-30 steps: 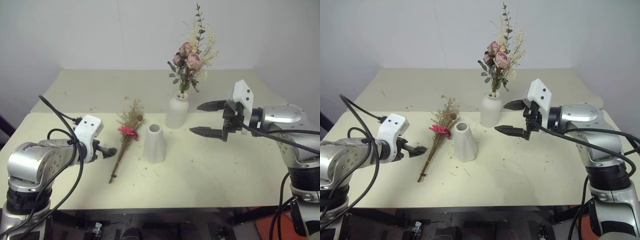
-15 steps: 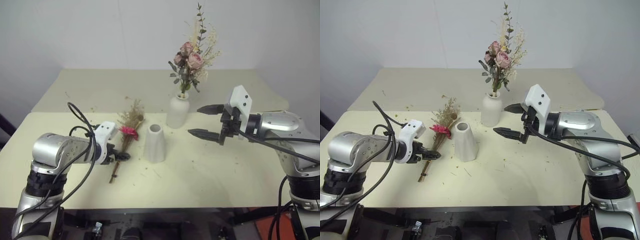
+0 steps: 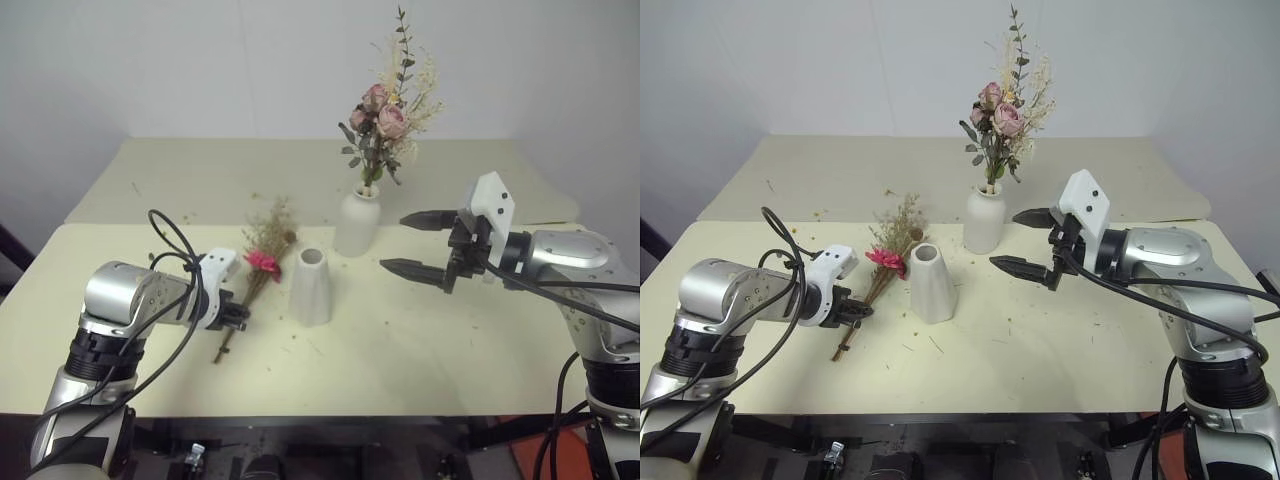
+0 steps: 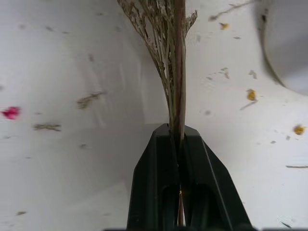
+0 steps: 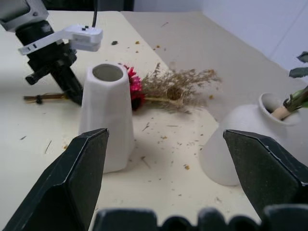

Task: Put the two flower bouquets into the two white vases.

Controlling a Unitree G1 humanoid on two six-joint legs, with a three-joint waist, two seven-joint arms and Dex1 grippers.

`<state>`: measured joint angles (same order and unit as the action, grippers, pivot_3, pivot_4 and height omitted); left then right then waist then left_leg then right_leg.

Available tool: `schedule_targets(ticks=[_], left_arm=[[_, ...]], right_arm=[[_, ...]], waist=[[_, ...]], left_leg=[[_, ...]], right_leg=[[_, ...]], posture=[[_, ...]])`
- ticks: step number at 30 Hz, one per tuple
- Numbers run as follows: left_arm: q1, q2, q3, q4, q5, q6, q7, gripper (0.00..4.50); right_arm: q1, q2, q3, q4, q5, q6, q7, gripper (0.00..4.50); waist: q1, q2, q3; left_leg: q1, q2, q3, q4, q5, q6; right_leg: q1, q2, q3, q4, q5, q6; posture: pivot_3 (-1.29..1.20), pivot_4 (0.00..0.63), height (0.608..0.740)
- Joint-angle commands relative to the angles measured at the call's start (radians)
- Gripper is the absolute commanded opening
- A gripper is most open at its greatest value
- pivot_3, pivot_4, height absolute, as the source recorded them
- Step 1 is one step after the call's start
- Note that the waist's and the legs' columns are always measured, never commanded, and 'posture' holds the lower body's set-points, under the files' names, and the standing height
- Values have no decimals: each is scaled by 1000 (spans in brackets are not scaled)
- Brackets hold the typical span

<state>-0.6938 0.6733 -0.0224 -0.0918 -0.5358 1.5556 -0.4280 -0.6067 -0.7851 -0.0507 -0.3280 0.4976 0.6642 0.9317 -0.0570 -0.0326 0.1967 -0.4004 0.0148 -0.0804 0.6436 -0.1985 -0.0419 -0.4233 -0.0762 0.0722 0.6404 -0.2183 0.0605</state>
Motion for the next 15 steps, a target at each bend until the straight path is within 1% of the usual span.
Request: schedule_targets(ticks=[1, 3, 5, 8, 9, 10, 11, 14, 15], left_arm=[[-28, -25, 97, -34, 40, -75, 48, 15], [-33, -69, 225, -92, 52, -182, 100, 15], [-53, -96, 341, -143, 31, -259, 115, 15], [-95, -140, 470, -203, -24, -431, 105, 15], [-106, -150, 494, -210, -38, -459, 104, 15], [-130, -155, 524, -196, -73, -451, 95, 15], [-145, -165, 553, -181, -117, -476, 64, 15], [-139, -210, 592, -150, -199, -696, -104, 15], [-141, -225, 602, -126, -233, -741, -158, 15]], right_arm=[[-1, -23, -46, -34, 28, -12, 11, 4500], [9, -30, -60, -42, 35, -18, 20, 4500], [22, -36, -78, -52, 50, -25, 27, 4500], [49, -42, -110, -72, 82, -37, 48, 4500], [56, -43, -116, -77, 88, -41, 53, 4500], [65, -44, -120, -82, 91, -48, 57, 4500], [74, -43, -122, -88, 90, -58, 59, 4500], [95, -29, -126, -102, 86, -76, 36, 4500], [101, -26, -126, -108, 88, -76, 29, 4500]], waist=[[0, 0, 0], [2, 0, 0], [5, -1, 1], [11, -1, 1], [14, -1, 1], [15, -1, 1], [15, -1, 1], [16, -1, 1], [18, -1, 1]], left_leg=[[0, 0, 0, 0, 0, 0], [0, 0, 0, 0, 0, 0], [-1, 0, 0, 0, 0, 0], [-2, 0, 0, 0, 0, 0], [-2, 0, 0, 0, 0, 0], [-2, 0, 0, 0, 0, 0], [-2, 0, 0, 0, 0, 0], [0, 0, 0, 1, 0, 0], [0, 0, 0, 1, 0, -1]], right_leg=[[0, 0, 0, 0, 0, 0], [0, 0, 0, 0, 0, 0], [0, 0, 0, -1, 1, -2], [-1, 0, 0, -1, 4, -7], [-1, -1, 0, -2, 4, -7], [0, -1, -1, -2, 4, -7], [0, -1, 0, -3, 4, -6], [2, -1, -1, -3, 1, -2], [2, -1, -1, -3, 1, -1]], posture=[[0, 150, 740], [0, 150, 740], [0, 150, 740], [0, 150, 740], [0, 150, 740], [0, 150, 740], [0, 150, 740], [0, 150, 740], [0, 150, 740]])
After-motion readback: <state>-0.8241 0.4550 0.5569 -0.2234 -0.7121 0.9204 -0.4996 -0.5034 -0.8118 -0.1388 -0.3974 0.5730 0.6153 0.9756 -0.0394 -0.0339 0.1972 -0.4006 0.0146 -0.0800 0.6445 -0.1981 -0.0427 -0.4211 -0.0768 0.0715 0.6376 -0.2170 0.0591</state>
